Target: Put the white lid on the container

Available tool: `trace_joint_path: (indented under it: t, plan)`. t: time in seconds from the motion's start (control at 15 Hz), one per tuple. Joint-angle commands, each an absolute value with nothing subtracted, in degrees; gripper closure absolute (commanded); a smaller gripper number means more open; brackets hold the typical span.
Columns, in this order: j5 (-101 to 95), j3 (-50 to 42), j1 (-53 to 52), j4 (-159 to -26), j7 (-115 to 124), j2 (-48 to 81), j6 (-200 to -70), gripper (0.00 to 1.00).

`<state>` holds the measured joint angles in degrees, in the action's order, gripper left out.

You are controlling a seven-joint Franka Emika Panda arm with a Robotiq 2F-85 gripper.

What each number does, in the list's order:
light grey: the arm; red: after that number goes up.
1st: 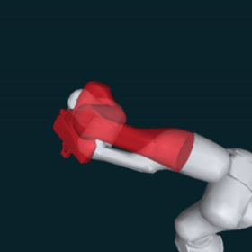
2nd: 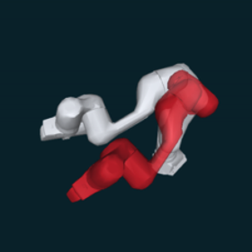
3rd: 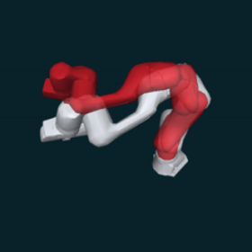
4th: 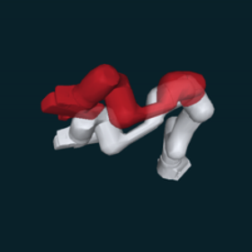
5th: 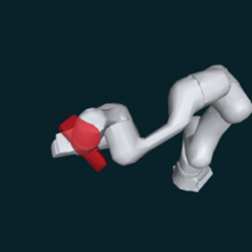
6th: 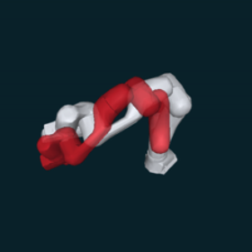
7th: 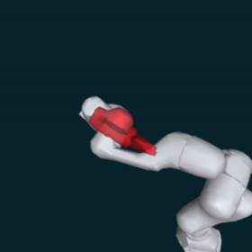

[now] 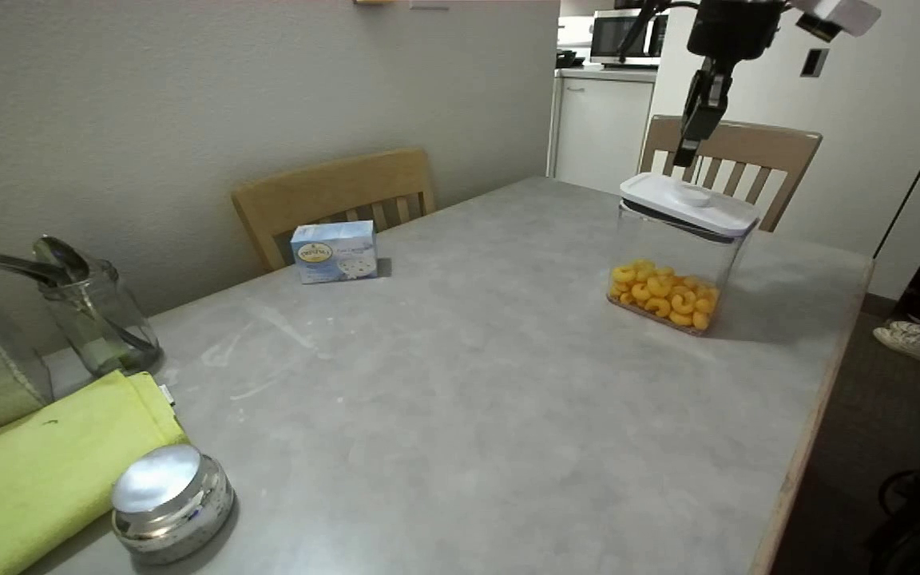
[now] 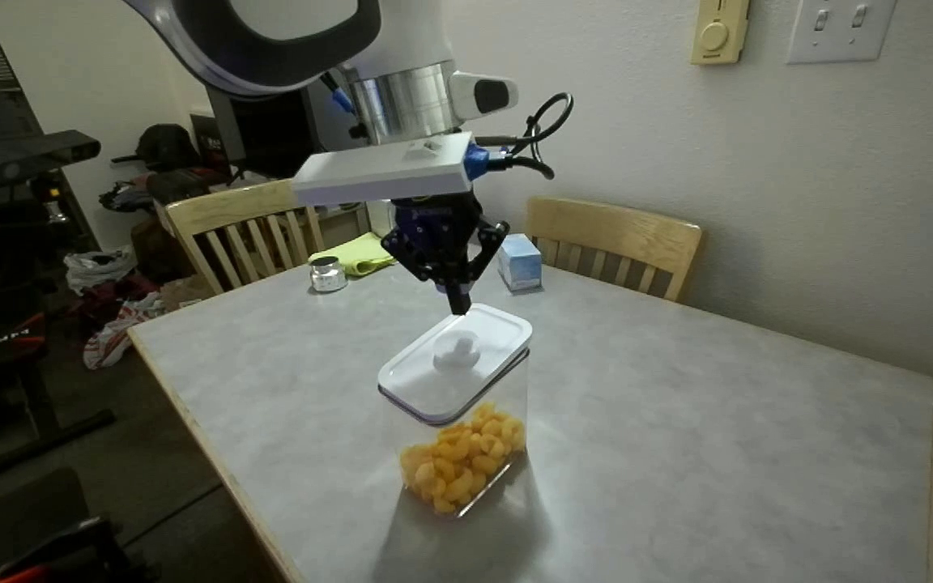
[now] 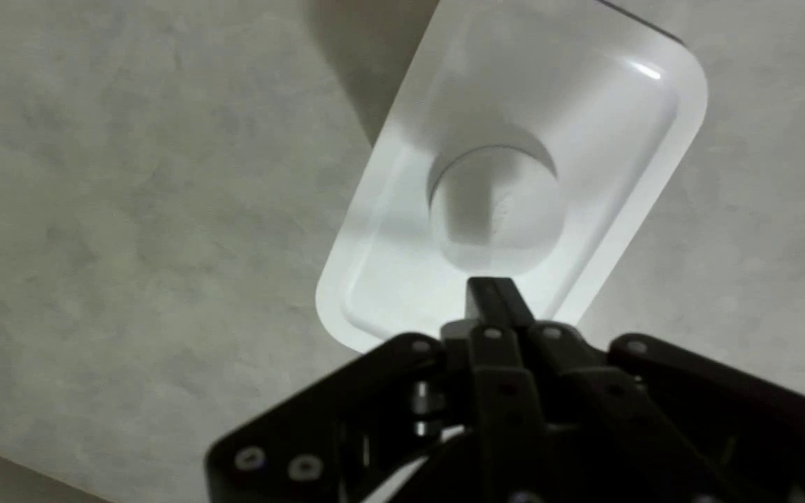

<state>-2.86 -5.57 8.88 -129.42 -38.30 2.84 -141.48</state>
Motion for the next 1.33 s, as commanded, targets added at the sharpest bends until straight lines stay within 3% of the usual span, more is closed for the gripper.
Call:
trace_joint_path:
  t: [0.0, 1.27]
  plan:
    - [-3.2, -6.1, 8.6, -130.5, -37.2, 2.1, -139.6, 1.00]
    - [-0.1, -6.3, 9.4, -131.9, -40.1, 5.7, -144.2, 1.00]
